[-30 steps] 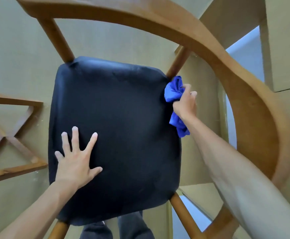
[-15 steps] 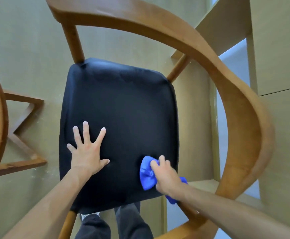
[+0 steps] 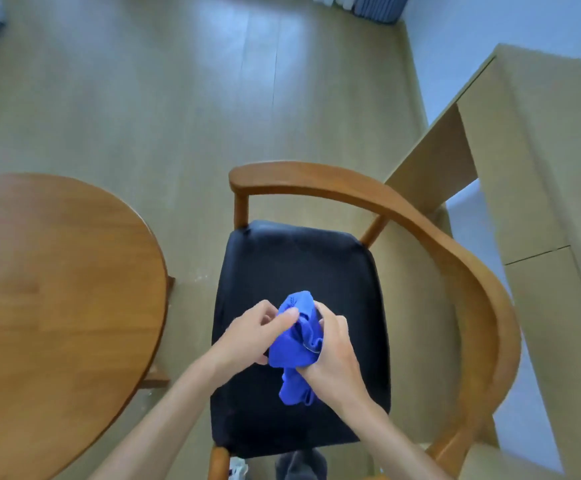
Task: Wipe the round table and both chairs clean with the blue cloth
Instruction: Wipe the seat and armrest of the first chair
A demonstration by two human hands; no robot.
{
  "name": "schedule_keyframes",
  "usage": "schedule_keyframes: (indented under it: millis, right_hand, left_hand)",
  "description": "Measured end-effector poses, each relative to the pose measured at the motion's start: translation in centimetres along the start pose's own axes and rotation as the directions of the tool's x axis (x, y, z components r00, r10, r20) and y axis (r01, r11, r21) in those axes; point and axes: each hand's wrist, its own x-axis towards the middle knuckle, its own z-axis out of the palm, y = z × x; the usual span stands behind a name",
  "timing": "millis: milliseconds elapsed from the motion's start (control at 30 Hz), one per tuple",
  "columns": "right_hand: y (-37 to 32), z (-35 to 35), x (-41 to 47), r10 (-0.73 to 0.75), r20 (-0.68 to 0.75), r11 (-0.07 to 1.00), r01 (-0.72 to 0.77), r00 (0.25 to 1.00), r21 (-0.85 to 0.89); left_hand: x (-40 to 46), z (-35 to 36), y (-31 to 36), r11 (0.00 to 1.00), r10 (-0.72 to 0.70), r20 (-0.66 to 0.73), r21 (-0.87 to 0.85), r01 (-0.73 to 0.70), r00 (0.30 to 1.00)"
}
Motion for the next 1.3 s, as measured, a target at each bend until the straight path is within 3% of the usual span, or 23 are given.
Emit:
schedule_keyframes:
  millis: [100,267,333,467,633,833,933,1000,1067,1133,1300]
  right_hand:
    - [-5.5,-2.2,-3.2,-0.099,0.039,0.992,0.096,0.994,0.081]
    - [-12.9,-7.9,-8.8,-0.235,0.271,0.924,0.128,0.934,0.360]
    - [-15.5,-8.9,-10.6,-0.282,0.202,0.919,0.203,0.938,0.339]
    - [-19.0,-10.2,-12.8,-0.297,-0.077,0.923,0.307,0.952,0.232]
    - [-20.9,-14.4,-15.5,-0.361,-0.189,0.918,0.383,0.913,0.099]
    - [-21.7,-18.7,-17.6,-0.384,-0.250,0.892,0.427,0.889,0.148]
    - [-21.2,-20.7,-18.5,-0.387,-0.170,0.877,0.418,0.906,0.236]
    - [-21.0,-21.8,-19.2,-0.407,-0.093,0.838,0.412,0.909,0.357]
    - [-21.0,-22.3,-19.2,-0.427,-0.086,0.850,0.432,0.900,0.301]
    - [-21.3,-22.1,-18.9,-0.453,-0.104,0.871,0.464,0.886,0.160]
    - [-22.9,-21.7,-17.8,-0.475,-0.176,0.862,0.496,0.862,0.104]
  left_hand:
    - [-5.4,0.0,4.3,0.981,0.183,-0.034,0.076,-0.180,0.982]
    - [-13.5,-2.1,10.0,0.911,0.401,0.009,0.103,-0.399,0.916]
    - [-16.3,-2.8,11.8,0.878,0.462,0.042,0.118,-0.464,0.886]
    - [-20.7,-3.0,14.7,0.809,0.567,0.085,0.132,-0.573,0.819]
    - [-24.8,-3.0,18.0,0.768,0.615,0.055,0.186,-0.613,0.787]
    - [-27.0,-3.6,21.3,0.721,0.655,-0.042,0.332,-0.608,0.755]
    - [-27.8,-4.2,21.7,0.664,0.671,-0.012,0.455,-0.594,0.742]
    - [-28.5,-4.3,21.7,0.683,0.682,0.018,0.342,-0.646,0.731]
    - [-28.7,-4.2,21.5,0.711,0.694,-0.059,0.209,-0.671,0.717]
    - [-28.6,-3.9,21.1,0.715,0.698,-0.168,0.230,-0.660,0.696]
    - [-29.2,-2.9,21.0,0.701,0.713,-0.278,0.243,-0.671,0.644]
